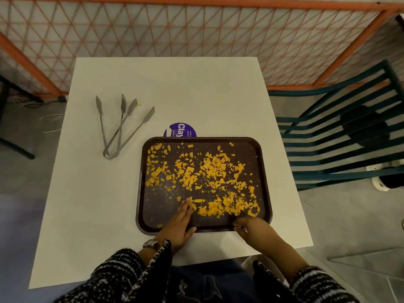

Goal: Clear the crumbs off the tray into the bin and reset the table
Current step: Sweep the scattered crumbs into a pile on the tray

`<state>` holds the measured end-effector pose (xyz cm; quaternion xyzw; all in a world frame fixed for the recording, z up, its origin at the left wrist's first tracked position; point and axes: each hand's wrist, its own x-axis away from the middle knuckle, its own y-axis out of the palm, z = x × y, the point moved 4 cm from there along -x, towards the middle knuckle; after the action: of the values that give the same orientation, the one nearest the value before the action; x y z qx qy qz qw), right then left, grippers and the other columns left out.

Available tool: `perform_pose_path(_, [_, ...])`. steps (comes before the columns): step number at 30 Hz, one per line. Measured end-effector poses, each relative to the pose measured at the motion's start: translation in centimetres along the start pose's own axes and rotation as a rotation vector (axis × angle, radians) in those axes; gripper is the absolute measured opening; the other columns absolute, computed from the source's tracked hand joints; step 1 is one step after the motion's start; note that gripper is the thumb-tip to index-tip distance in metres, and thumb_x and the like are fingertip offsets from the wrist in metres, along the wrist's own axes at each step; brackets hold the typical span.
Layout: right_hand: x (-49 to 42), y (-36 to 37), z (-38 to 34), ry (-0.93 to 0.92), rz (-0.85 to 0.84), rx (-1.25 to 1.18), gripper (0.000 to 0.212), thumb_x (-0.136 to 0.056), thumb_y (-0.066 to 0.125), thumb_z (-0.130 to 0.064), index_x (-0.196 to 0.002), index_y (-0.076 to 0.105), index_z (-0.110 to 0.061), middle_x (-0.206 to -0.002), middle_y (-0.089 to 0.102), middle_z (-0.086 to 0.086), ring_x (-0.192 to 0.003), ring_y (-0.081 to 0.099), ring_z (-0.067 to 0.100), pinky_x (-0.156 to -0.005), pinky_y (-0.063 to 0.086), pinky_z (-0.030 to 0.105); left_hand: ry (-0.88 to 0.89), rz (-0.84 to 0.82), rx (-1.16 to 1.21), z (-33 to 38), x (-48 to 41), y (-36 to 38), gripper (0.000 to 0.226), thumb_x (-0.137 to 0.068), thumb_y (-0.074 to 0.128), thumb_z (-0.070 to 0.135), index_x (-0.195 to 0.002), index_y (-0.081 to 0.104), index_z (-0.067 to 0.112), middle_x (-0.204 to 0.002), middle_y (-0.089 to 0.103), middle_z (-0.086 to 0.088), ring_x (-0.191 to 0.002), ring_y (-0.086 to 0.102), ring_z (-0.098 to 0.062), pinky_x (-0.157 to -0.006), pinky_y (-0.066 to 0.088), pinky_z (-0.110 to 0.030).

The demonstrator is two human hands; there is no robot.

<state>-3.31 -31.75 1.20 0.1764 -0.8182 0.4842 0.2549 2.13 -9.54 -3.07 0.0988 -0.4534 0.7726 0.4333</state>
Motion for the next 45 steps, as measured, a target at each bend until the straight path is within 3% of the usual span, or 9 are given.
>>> perform_pose_path(9, [-0.2,0.2,1.2,0.001,0.011,-0.027,0.026,-0.092,0.052,-0.026,-0.115,0.064,-0.021,-0.113,0.067,-0.003,-0.101,0.061,0.014,-0.085,0.045,0.022,-0.254,0.310,0.007,-6.4,0.6,-2.3,0.075,-0.095,0.042,0.031,-0.146,-0.007,0.008,-0.154,-0.019,-0.006,-0.136,-0.022,-0.014,-0.113,0.002,-0.033])
perform_pose_path(14, [-0.7,1.6,2.1,-0.036,-0.043,0.040,0.036,-0.084,0.064,-0.018,-0.120,0.061,-0.019,-0.123,0.056,-0.001,-0.116,0.049,0.016,-0.096,0.036,0.022,-0.235,0.240,-0.125,-7.9,1.3,-1.0,0.069,-0.091,0.032,0.035,-0.146,0.001,0.005,-0.151,-0.014,-0.005,-0.139,-0.015,-0.019,-0.113,0.004,-0.032])
perform_pose_path(18, [-1.2,2.5,2.2,-0.090,0.066,0.064,0.027,-0.074,0.064,0.006,-0.093,0.073,-0.012,-0.098,0.066,0.011,-0.095,0.060,0.032,-0.078,0.043,0.026,-0.224,0.167,-0.178,-7.7,1.3,0.0,0.071,-0.077,0.033,0.033,-0.139,0.028,-0.003,-0.147,0.026,-0.018,-0.136,0.015,-0.029,-0.097,0.041,-0.045])
perform_pose_path(20, [-1.3,3.1,2.6,-0.121,0.080,0.106,0.029,-0.069,0.067,0.009,-0.084,0.073,-0.015,-0.090,0.067,0.009,-0.085,0.063,0.032,-0.070,0.047,0.028,-0.217,0.165,-0.232,-7.2,1.2,1.0,0.073,-0.078,0.033,0.037,-0.140,0.026,0.000,-0.143,0.034,-0.017,-0.142,0.000,-0.026,-0.100,0.038,-0.040])
perform_pose_path(24, [-1.5,3.5,2.8,-0.181,0.084,0.189,0.035,-0.065,0.068,0.007,-0.084,0.069,-0.022,-0.091,0.065,0.002,-0.085,0.062,0.026,-0.062,0.053,0.031,-0.089,0.055,-0.138,-4.7,1.8,2.7,0.090,-0.078,-0.002,0.070,-0.142,-0.012,0.007,-0.148,-0.018,-0.013,-0.126,-0.043,0.002,-0.110,-0.020,-0.023])
perform_pose_path(29, [-1.6,3.8,2.3,-0.182,0.082,0.202,0.040,-0.063,0.068,0.009,-0.084,0.067,-0.025,-0.092,0.065,-0.001,-0.085,0.062,0.024,-0.054,0.050,0.028,-0.013,-0.020,0.018,-2.0,1.9,1.7,0.082,-0.085,0.015,0.065,-0.139,-0.021,0.016,-0.145,-0.034,0.004,-0.136,-0.028,-0.011,-0.115,-0.008,-0.031])
perform_pose_path(32, [-1.6,4.0,1.7,-0.183,0.064,0.191,0.035,-0.071,0.063,0.006,-0.090,0.067,-0.022,-0.098,0.064,0.001,-0.093,0.060,0.025,-0.060,0.048,0.028,-0.100,0.149,0.085,-2.9,1.4,-0.7,0.077,-0.093,0.036,0.043,-0.145,-0.014,0.015,-0.146,-0.032,0.005,-0.134,-0.029,-0.011,-0.113,-0.006,-0.031])
perform_pose_path(36, [-1.7,4.4,1.1,-0.157,0.029,0.200,0.034,-0.082,0.054,0.000,-0.105,0.064,-0.023,-0.113,0.058,-0.002,-0.108,0.051,0.022,-0.074,0.050,0.030,-0.318,0.425,-0.041,-6.4,0.5,-3.6,0.070,-0.095,0.033,0.041,-0.147,-0.004,0.012,-0.154,-0.018,-0.010,-0.139,-0.021,-0.022,-0.114,-0.002,-0.037])
perform_pose_path(45, [-1.5,4.0,1.0,-0.075,0.045,0.151,0.026,-0.088,0.054,-0.009,-0.105,0.064,-0.025,-0.114,0.057,-0.003,-0.110,0.050,0.020,-0.078,0.047,0.028,-0.399,0.431,-0.171,-7.9,-0.5,-4.3,0.065,-0.095,0.022,0.036,-0.146,-0.002,0.004,-0.154,-0.007,-0.021,-0.143,-0.007,-0.034,-0.114,-0.006,-0.037])
